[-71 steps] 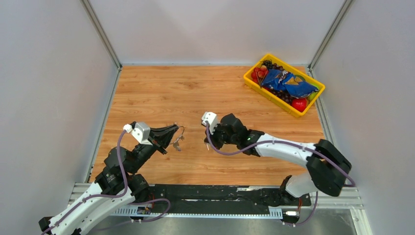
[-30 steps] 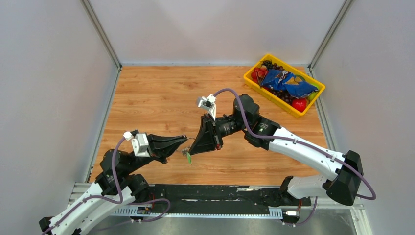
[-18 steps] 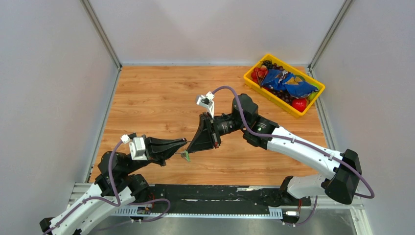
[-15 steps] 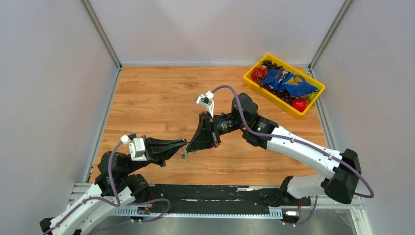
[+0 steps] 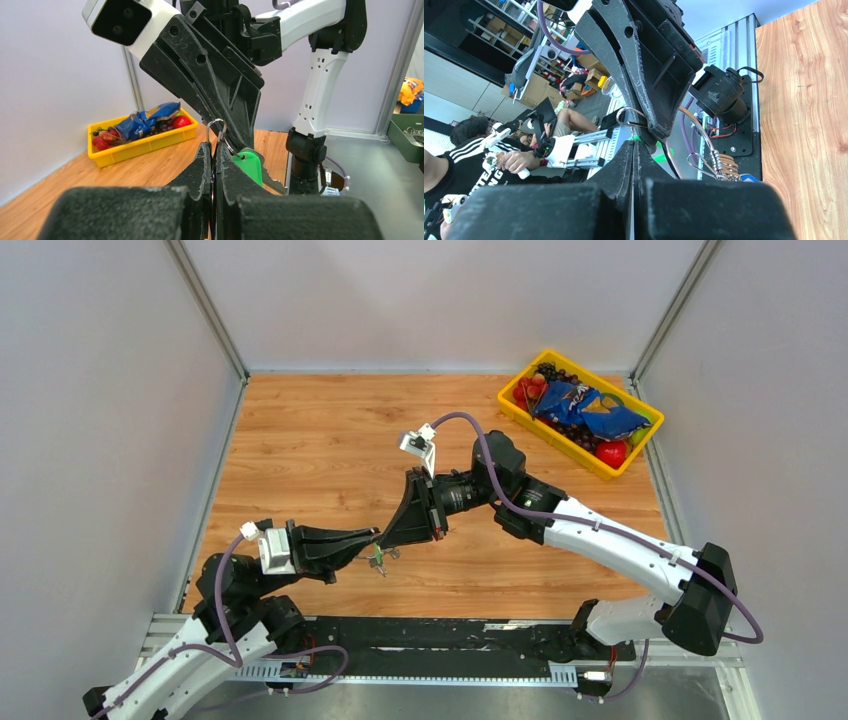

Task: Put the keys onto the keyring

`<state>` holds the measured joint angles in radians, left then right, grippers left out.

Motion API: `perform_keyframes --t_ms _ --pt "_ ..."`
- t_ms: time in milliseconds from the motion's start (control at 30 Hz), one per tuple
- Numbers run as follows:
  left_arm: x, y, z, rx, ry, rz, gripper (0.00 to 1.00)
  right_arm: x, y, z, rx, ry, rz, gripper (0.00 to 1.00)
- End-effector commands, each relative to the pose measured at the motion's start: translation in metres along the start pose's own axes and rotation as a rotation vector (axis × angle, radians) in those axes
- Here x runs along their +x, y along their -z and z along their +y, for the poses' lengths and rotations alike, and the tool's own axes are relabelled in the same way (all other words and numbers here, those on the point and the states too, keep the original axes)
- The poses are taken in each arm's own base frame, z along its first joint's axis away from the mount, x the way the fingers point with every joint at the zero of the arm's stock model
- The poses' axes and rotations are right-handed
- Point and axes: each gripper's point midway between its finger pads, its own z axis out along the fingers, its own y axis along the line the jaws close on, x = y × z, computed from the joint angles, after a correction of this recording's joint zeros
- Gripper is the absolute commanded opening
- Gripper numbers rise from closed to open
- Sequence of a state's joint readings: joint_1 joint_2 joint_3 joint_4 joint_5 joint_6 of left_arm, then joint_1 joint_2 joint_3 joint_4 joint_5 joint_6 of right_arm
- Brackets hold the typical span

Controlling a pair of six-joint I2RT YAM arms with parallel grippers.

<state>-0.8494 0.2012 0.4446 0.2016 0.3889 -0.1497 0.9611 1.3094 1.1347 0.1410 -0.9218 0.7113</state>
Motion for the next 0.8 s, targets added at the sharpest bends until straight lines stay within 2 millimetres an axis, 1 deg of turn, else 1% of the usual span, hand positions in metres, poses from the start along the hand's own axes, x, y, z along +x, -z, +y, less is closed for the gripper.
perform_keyframes --t_ms 0,100,467,767 --pt "-0.0166 0.0006 -0.0052 0.028 -0.038 -0.066 0.01 -0.0186 -0.0016 0.0119 -0.015 0.039 -0.054 0.00" --pt "-0.0186 0.0007 -0.0067 0.036 -0.040 -0.071 0.01 -0.0194 -0.0017 0.0109 -0.009 0.031 -0.060 0.00" --pt "-0.0164 0.0008 -0.0085 0.047 -0.039 -0.071 0.01 -0.0265 -0.0019 0.0120 0.006 0.001 -0.095 0.00" --pt "-0.0171 0.0029 -0.0066 0.033 -0.049 -0.080 0.00 -0.0241 -0.0026 0.0068 0.021 -0.042 -0.099 0.00"
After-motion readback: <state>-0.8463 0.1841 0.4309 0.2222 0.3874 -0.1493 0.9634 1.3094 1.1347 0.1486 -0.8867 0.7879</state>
